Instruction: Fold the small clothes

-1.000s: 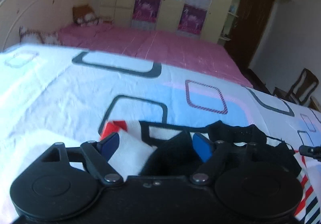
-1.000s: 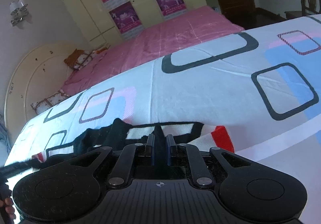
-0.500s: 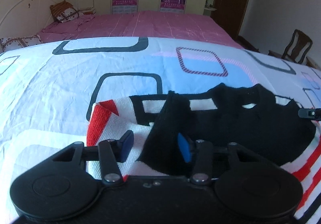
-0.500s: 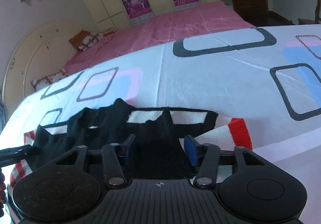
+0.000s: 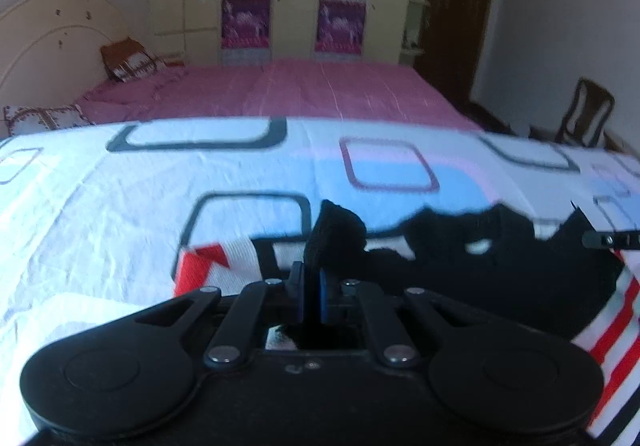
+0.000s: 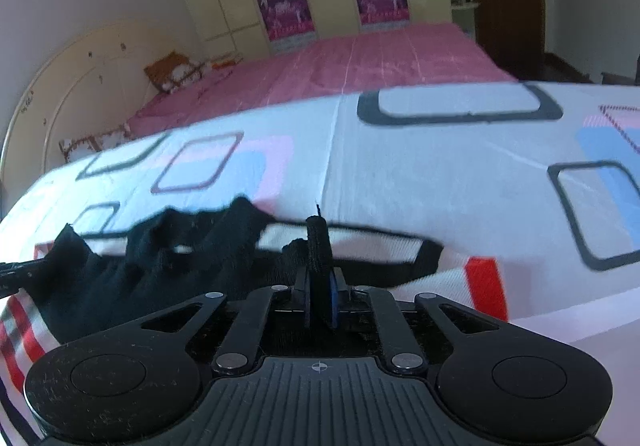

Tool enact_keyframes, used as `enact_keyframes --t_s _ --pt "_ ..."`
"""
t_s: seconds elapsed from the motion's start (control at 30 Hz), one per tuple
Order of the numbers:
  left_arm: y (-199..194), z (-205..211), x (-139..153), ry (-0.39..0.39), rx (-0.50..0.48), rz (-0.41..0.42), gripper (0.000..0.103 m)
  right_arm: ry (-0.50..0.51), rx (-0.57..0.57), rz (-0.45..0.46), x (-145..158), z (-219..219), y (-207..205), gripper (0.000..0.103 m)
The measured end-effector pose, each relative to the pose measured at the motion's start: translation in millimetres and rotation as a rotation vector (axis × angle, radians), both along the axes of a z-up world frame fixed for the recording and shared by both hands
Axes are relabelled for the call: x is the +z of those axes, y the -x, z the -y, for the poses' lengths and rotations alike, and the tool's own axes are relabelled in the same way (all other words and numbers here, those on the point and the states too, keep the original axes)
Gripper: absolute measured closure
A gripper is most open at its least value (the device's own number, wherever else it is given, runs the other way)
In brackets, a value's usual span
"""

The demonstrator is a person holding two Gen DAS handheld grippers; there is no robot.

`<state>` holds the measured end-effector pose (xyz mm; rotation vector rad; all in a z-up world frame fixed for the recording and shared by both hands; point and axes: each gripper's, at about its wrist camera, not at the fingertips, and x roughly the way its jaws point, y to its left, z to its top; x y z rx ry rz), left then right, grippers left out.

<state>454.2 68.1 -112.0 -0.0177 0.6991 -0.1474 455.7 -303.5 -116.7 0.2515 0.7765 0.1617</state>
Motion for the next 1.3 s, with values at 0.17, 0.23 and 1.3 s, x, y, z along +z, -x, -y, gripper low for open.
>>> enact_keyframes --t_s 0.17,0.23,1.3 --pt "-8 -2 5 0.0 0.06 0.057 0.096 0.01 -0.029 0.053 13 2 -4 0.095" --pt "-14 -1 0 -0.001 0.084 0.052 0.096 0.011 -0.051 0.031 6 5 -8 0.095" --pt "46 43 20 -0.031 -0.077 0.055 0.049 0.075 0.029 0.05 22 -45 28 0.062"
